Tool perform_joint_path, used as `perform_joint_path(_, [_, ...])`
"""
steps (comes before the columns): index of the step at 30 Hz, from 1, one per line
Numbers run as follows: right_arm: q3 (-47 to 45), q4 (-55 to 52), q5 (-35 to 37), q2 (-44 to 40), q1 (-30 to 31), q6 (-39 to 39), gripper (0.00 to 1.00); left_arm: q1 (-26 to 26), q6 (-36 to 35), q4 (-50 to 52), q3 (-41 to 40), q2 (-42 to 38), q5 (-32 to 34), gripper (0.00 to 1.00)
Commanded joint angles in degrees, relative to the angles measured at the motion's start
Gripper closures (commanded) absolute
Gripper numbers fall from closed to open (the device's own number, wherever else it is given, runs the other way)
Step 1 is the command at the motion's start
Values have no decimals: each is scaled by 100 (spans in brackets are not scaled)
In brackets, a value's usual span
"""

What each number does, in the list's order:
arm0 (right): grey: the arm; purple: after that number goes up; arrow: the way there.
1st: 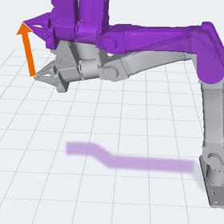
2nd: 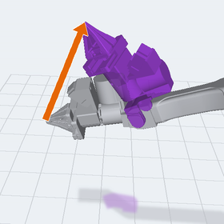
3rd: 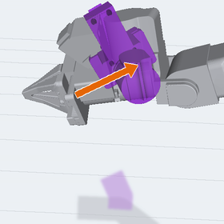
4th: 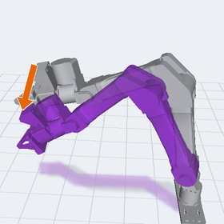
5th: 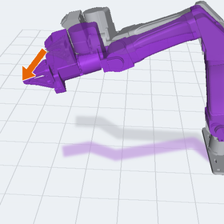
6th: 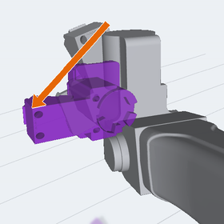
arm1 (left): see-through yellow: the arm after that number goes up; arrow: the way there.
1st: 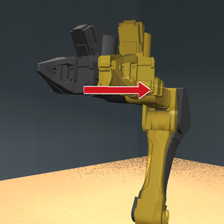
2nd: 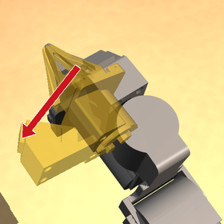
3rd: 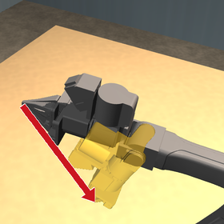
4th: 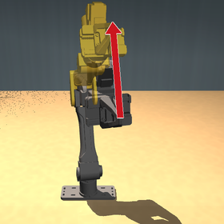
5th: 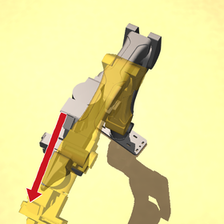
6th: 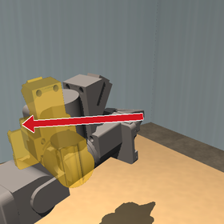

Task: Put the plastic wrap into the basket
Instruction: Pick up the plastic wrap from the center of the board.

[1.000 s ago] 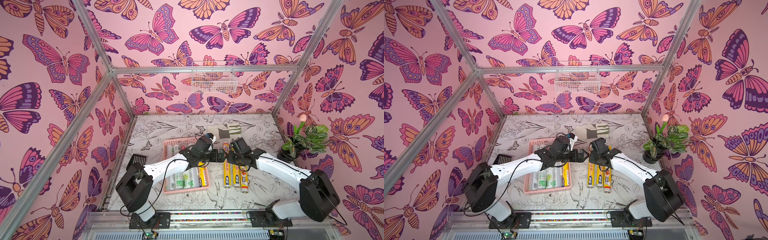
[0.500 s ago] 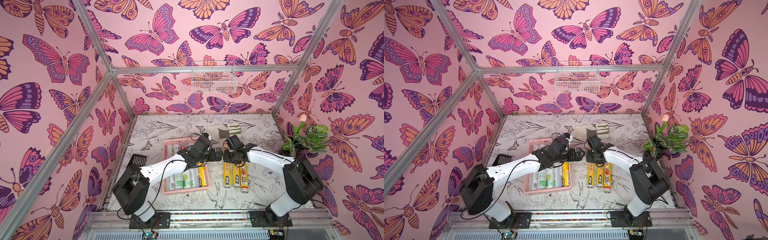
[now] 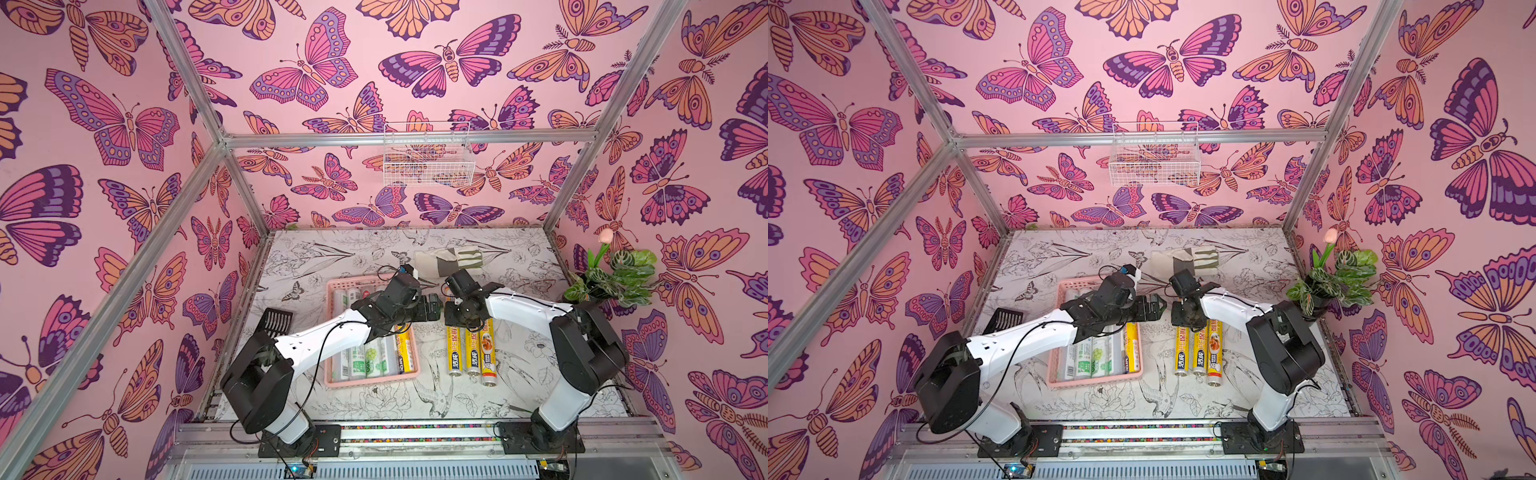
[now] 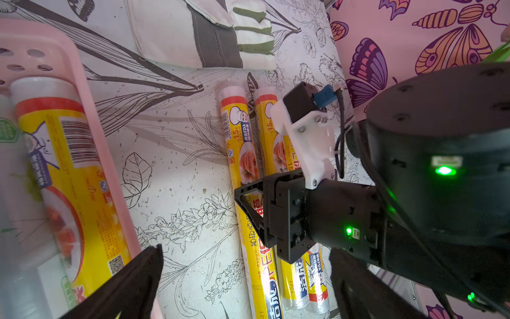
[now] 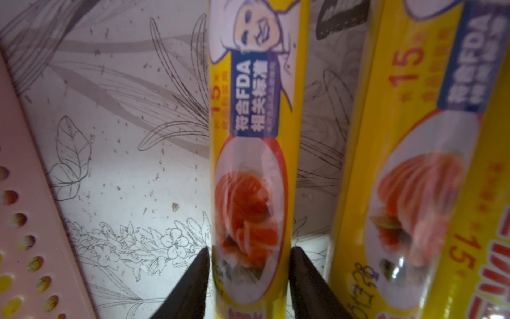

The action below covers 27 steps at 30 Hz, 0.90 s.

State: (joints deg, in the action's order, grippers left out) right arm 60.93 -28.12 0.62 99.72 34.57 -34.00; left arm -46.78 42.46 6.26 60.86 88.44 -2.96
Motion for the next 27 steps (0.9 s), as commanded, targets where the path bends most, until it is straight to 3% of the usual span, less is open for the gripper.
perform_joint_path(1, [216,-231,-112,158,-27,104,49,62,-27,147,-166,-196,95,0])
perform_joint_path(14, [583,-740,327,652,214,-101,48,116,-9,137,-334,-396,270,0])
perform_joint_path(21, [521,-708,387,516,219,-228,59,160,8,137,-569,-659,410,0])
perform_joint_path(27, [603,-685,392,-268,230,-171,67,204,-17,138,-726,-914,647,0])
